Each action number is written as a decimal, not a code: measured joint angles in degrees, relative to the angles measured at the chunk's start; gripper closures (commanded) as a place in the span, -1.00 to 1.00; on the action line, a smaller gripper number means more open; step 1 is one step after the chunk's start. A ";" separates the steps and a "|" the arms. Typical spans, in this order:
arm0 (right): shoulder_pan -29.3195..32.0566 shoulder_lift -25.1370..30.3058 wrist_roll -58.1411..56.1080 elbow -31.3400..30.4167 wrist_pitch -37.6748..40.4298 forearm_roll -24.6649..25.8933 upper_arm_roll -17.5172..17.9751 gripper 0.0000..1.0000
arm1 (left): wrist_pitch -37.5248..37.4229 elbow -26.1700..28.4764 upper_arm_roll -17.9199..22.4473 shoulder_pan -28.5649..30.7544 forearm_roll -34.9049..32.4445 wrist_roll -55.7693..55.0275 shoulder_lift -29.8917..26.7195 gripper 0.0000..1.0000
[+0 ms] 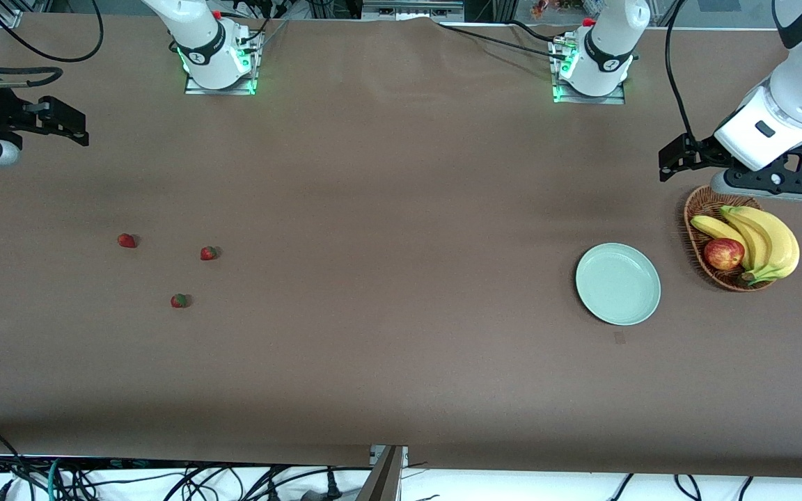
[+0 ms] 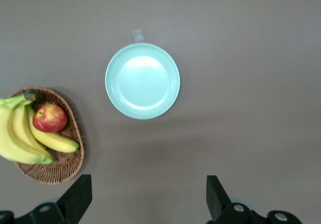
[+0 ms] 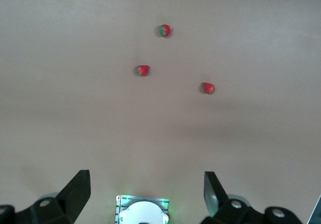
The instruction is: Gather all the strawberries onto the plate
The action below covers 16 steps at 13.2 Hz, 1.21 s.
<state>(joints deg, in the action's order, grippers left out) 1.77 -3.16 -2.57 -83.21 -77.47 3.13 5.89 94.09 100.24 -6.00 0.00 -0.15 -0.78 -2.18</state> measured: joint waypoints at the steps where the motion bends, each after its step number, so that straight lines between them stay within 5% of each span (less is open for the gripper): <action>1: 0.04 0.00 0.01 0.00 -0.01 -0.03 0.00 -1.00 | -0.40 -0.05 -0.04 -0.01 0.00 0.00 0.00 -1.00; 16: 0.24 -0.98 0.06 0.77 -0.76 -0.04 -0.01 -1.00 | -2.47 -0.82 -2.22 -0.11 0.00 0.00 -0.02 -1.00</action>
<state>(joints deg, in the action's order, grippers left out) 2.01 -4.15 -2.51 -82.44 -78.23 3.10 5.89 91.63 99.42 -8.22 -0.12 -0.15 -0.78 -2.20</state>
